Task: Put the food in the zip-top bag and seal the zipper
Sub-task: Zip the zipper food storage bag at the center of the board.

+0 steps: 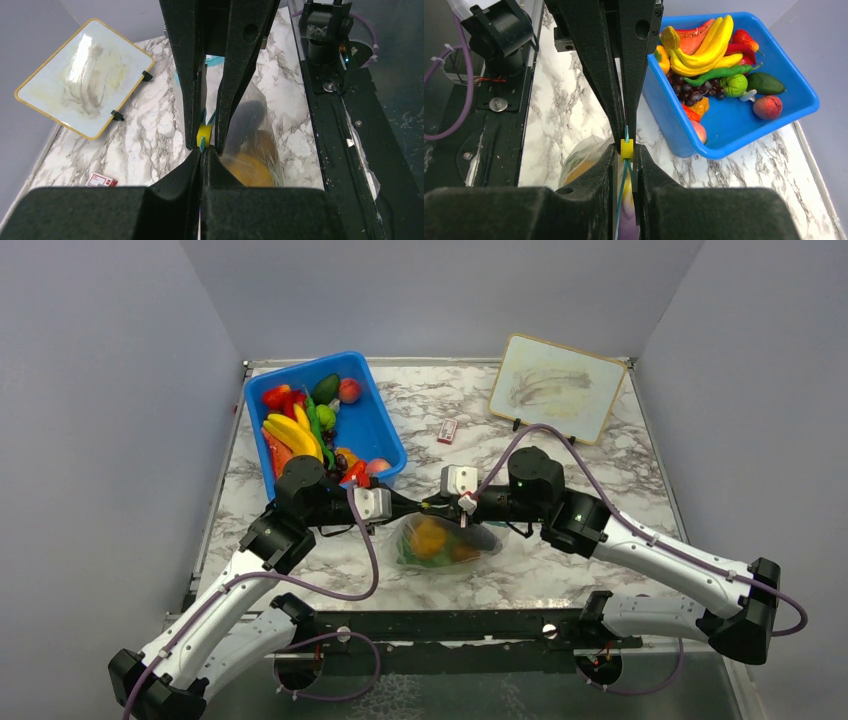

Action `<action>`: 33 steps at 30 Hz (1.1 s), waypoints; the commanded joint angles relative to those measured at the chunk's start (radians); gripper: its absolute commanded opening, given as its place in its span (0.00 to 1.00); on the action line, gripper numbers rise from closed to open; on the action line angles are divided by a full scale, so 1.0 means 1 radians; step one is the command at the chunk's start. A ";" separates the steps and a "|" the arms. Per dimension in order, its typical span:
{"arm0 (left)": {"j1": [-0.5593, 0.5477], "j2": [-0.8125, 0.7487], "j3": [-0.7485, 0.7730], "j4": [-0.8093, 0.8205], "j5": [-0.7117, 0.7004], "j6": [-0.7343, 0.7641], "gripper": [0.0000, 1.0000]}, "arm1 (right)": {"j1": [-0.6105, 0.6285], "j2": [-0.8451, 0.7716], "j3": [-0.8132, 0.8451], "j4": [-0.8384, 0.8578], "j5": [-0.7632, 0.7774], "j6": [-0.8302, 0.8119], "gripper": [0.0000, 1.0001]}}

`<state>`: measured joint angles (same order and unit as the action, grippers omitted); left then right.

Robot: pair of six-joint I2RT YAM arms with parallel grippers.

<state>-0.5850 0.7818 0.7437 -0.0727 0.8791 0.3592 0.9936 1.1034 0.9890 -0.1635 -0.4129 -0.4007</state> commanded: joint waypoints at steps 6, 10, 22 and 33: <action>0.000 -0.010 0.005 -0.026 0.062 0.037 0.00 | -0.001 -0.034 0.012 -0.056 0.096 -0.023 0.01; 0.001 -0.022 0.009 -0.040 0.049 0.062 0.00 | 0.000 -0.056 -0.013 -0.067 0.120 -0.018 0.01; 0.001 -0.021 0.050 -0.124 0.047 0.108 0.00 | -0.001 -0.073 -0.015 -0.152 0.197 -0.052 0.01; 0.001 -0.001 0.072 -0.132 0.048 0.105 0.00 | 0.000 -0.091 -0.006 -0.215 0.217 -0.035 0.01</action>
<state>-0.5903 0.7860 0.7742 -0.1898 0.9012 0.4599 1.0058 1.0451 0.9806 -0.3115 -0.2787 -0.4416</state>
